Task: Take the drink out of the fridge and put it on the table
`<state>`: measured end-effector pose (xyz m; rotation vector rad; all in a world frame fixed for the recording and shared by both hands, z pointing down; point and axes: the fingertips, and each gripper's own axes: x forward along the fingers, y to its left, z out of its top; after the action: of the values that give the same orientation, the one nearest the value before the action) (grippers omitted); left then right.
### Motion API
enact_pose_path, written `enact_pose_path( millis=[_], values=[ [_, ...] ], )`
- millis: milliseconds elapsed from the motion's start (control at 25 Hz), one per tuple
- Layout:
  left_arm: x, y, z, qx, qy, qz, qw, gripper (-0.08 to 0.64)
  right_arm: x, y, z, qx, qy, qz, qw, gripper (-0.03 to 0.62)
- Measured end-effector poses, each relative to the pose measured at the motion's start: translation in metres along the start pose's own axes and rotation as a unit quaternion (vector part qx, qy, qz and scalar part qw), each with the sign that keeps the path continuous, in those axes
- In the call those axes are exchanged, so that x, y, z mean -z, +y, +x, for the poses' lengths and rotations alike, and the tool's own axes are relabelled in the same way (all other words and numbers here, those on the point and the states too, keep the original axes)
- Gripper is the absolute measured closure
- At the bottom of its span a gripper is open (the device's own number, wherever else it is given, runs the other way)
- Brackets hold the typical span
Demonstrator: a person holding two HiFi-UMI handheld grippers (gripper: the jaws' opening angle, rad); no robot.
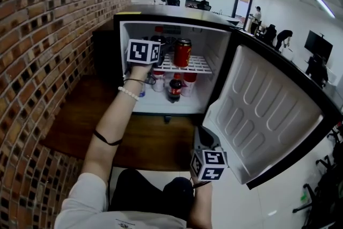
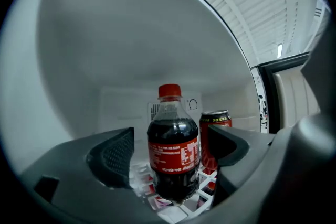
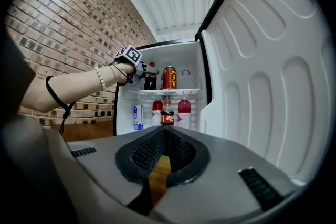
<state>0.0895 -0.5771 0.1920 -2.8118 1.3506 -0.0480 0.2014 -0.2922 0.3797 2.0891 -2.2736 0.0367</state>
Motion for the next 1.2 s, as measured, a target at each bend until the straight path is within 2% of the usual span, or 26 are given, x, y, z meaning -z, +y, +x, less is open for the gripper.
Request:
enact_pose_path(
  millis=[360, 800, 1200],
  values=[
    [-0.005, -0.002, 0.004, 0.008, 0.005, 0.009, 0.9999, 0.244, 0.000, -0.003, -0.001, 0.001, -0.002, 0.002, 1.000, 0.580],
    [-0.006, -0.005, 0.001, 0.019, -0.004, -0.006, 0.9998, 0.256, -0.004, -0.001, -0.003, -0.002, -0.006, -0.002, 1.000, 0.580],
    [-0.020, -0.021, -0.038, 0.047, -0.038, -0.010, 0.9981, 0.256, -0.006, 0.008, -0.004, -0.010, -0.008, -0.003, 1.000, 0.580]
  ],
)
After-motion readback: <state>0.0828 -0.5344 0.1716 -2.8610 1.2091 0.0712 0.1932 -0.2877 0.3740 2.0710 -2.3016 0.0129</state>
